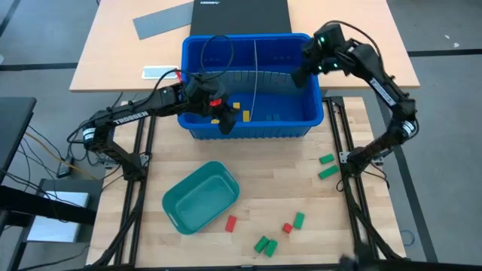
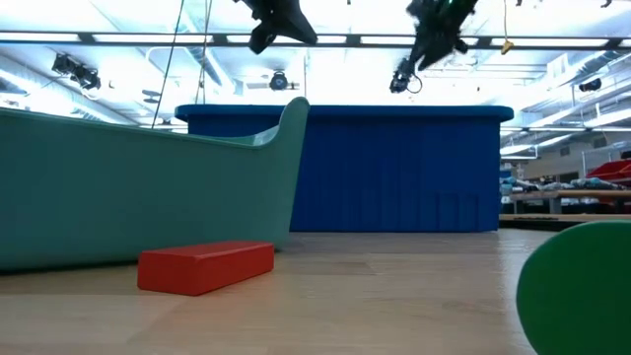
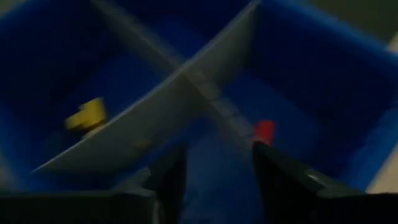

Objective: Sort Items/Unsort Items

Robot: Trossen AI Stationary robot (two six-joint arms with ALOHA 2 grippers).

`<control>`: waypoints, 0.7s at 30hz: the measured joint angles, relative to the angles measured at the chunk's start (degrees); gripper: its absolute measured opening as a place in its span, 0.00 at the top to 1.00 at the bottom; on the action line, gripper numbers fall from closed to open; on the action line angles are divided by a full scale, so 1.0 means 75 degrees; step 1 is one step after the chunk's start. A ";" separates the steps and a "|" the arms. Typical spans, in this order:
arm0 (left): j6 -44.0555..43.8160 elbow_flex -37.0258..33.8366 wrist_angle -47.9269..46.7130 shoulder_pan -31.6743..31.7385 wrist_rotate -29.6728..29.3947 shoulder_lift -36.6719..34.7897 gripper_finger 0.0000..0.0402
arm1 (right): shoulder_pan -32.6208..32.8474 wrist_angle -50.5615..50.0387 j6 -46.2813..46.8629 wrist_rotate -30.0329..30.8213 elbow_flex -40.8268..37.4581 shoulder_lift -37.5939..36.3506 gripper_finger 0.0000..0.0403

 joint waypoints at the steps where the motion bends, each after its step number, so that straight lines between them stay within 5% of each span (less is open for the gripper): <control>1: 0.0010 0.0000 -0.0001 -0.0022 0.0038 0.0000 0.99 | 0.0209 -0.0217 0.0064 -0.0171 0.0000 -0.0131 0.60; 9: 0.0077 0.0000 -0.0003 -0.0025 0.0526 0.0000 0.99 | 0.2982 -0.1748 0.0520 -0.1255 0.0000 -0.0971 0.81; 21: 0.0317 0.0000 -0.0009 -0.0034 0.0653 -0.0003 0.99 | 0.7992 -0.2484 0.4285 -0.0064 -0.0276 -0.0515 0.73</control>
